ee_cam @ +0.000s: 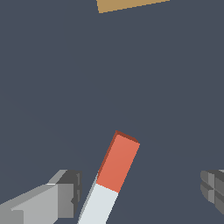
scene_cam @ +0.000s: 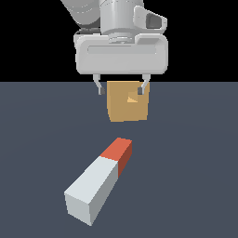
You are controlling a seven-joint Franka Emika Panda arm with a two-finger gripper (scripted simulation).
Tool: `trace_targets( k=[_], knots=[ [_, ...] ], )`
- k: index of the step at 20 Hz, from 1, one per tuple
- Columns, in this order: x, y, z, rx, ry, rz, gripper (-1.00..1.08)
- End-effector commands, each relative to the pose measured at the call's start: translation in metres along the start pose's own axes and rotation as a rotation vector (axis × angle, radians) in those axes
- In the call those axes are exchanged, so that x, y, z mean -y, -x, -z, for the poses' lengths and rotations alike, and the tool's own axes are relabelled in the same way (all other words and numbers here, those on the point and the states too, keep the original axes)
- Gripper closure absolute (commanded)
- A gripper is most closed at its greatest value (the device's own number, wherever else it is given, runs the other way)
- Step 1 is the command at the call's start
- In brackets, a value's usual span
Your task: Insert the peg into the horizontal hole in a box.
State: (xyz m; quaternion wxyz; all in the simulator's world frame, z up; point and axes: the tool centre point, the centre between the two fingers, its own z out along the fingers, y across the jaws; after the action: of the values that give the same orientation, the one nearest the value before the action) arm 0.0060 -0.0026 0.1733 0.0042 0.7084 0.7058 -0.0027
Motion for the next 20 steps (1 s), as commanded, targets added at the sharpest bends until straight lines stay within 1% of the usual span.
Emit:
trace_targets(
  k=[1,4,8,11,17,20],
  knots=[
    [0.0,0.0,0.0,0.0,0.0,0.0,-0.92],
    [0.001,0.004,-0.003,0.0,0.0,-0.011,-0.92],
    [0.003,0.021,-0.015,0.0,0.0,-0.061,-0.92],
    [0.008,0.043,-0.03,-0.001,-0.001,-0.124,-0.92],
    [0.028,0.098,-0.071,-0.003,-0.002,-0.29,-0.92],
    [0.038,0.117,-0.087,-0.005,-0.003,-0.351,-0.92]
  ],
)
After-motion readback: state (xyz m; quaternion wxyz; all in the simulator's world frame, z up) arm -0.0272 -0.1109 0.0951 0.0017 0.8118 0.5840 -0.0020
